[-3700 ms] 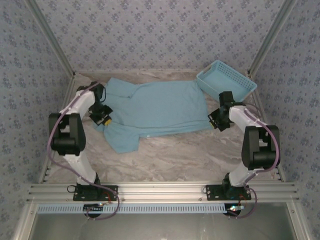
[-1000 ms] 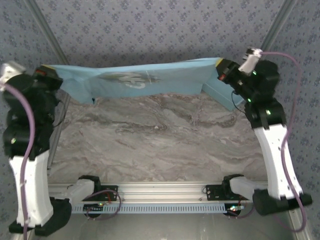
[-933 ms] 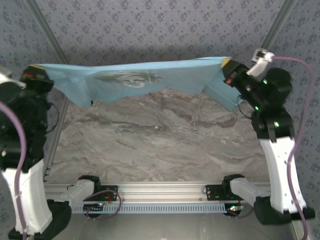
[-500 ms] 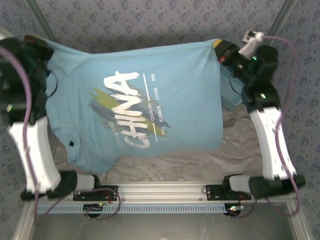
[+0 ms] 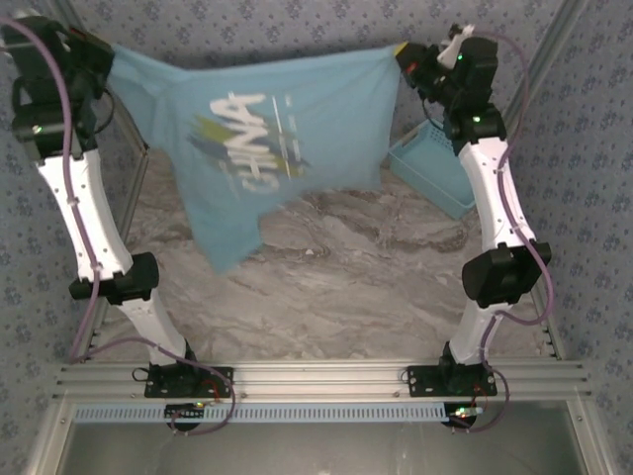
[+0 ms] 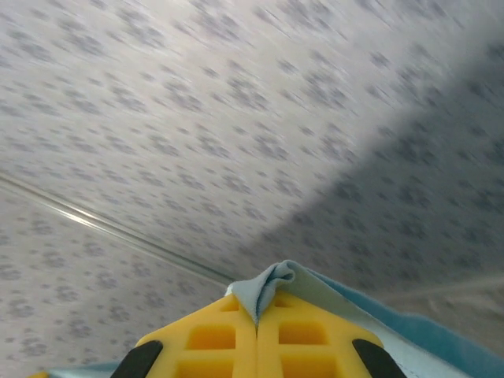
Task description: Fold and stack the t-shirts
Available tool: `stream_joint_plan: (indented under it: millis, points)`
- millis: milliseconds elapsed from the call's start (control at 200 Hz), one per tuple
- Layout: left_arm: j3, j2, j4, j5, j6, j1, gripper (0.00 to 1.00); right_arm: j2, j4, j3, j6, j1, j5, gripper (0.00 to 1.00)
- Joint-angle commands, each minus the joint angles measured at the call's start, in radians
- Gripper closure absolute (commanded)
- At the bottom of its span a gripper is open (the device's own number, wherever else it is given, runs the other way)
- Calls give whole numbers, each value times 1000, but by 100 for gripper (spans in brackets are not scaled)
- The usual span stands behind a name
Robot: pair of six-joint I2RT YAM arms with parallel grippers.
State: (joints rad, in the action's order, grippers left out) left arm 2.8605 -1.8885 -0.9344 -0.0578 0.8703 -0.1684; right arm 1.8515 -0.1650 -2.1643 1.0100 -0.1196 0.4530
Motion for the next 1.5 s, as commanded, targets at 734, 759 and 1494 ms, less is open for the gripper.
stream_joint_plan:
  millis: [734,759,1494]
  points:
    - [-2130,848,192,-207,345,220,100,-137,-58,1091,-83,-22,-17,100]
    - [-2153,843,189,-207,351,231,100,-123,-110,1088,-120,-25,-20,100]
    - [-2315,1103,2,-177,814,477,100,-373,-480,1237,-240,-44,-301,100]
